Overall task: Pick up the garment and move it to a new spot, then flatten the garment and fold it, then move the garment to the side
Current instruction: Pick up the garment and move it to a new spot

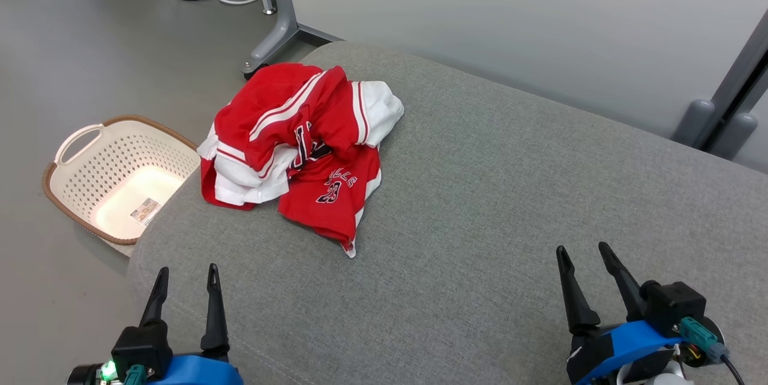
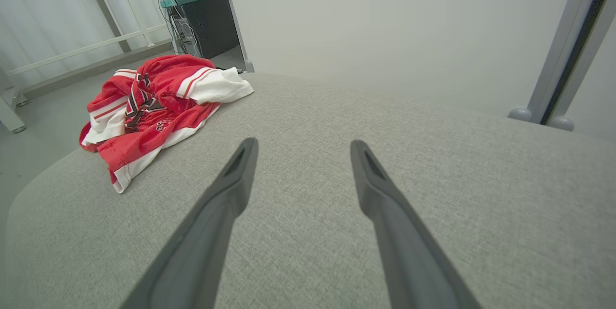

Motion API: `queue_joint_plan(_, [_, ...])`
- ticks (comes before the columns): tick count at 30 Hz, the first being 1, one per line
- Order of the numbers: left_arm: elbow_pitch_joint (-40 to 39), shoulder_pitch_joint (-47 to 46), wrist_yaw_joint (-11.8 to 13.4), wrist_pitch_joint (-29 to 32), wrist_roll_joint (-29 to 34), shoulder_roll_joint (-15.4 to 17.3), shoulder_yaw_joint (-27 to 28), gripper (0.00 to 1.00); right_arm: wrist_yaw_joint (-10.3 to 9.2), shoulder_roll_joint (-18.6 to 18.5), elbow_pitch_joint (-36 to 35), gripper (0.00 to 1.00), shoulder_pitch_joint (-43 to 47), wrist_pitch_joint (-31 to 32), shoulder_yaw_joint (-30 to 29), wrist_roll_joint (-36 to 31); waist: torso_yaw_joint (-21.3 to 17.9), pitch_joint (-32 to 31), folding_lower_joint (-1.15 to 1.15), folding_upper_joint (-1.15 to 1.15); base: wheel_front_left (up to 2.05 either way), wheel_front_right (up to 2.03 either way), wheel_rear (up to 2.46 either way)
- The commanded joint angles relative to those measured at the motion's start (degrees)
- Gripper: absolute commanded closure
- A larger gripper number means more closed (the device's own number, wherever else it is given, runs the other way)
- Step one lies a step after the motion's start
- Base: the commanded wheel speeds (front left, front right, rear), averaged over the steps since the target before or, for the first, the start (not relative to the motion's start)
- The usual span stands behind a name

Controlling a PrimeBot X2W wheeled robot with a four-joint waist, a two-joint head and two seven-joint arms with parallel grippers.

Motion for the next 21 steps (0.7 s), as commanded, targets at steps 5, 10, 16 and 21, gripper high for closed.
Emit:
queue_joint_plan(5, [-1.3, 1.0, 0.7, -0.3, -0.2, 0.3, 0.5, 0.00, 0.01, -0.3, 0.6, 0.00, -1.3, -0.1, 0.4, -0.5, 0.0, 0.1, 0.00, 0.00, 0.00, 0.00, 0.00])
queue_joint_plan(10, [-1.5, 0.3, 0.3, -0.3, -0.5, 0.1, 0.1, 0.00, 0.01, -0.3, 1.0, 0.00, -1.0, -0.4, -0.2, -0.6, -0.1, 0.0, 0.00, 0.00, 0.00, 0.00, 0.00])
queue_joint_plan(16, [-8.4, -2.4, -2.1, 2.5, -5.6, -0.7, 1.7, 0.00, 0.01, -0.3, 0.7, 0.00, 0.1, -0.5, -1.6, -0.8, -0.2, 0.1, 0.00, 0.00, 0.00, 0.00, 0.00])
queue_joint_plan(21, [-16.8, -8.2, -3.9, 13.6, -10.3, 2.6, 3.5, 0.00, 0.01, -0.3, -0.4, 0.00, 0.7, -0.4, -2.6, -1.2, -0.2, 1.0, 0.00, 0.00, 0.00, 0.00, 0.00])
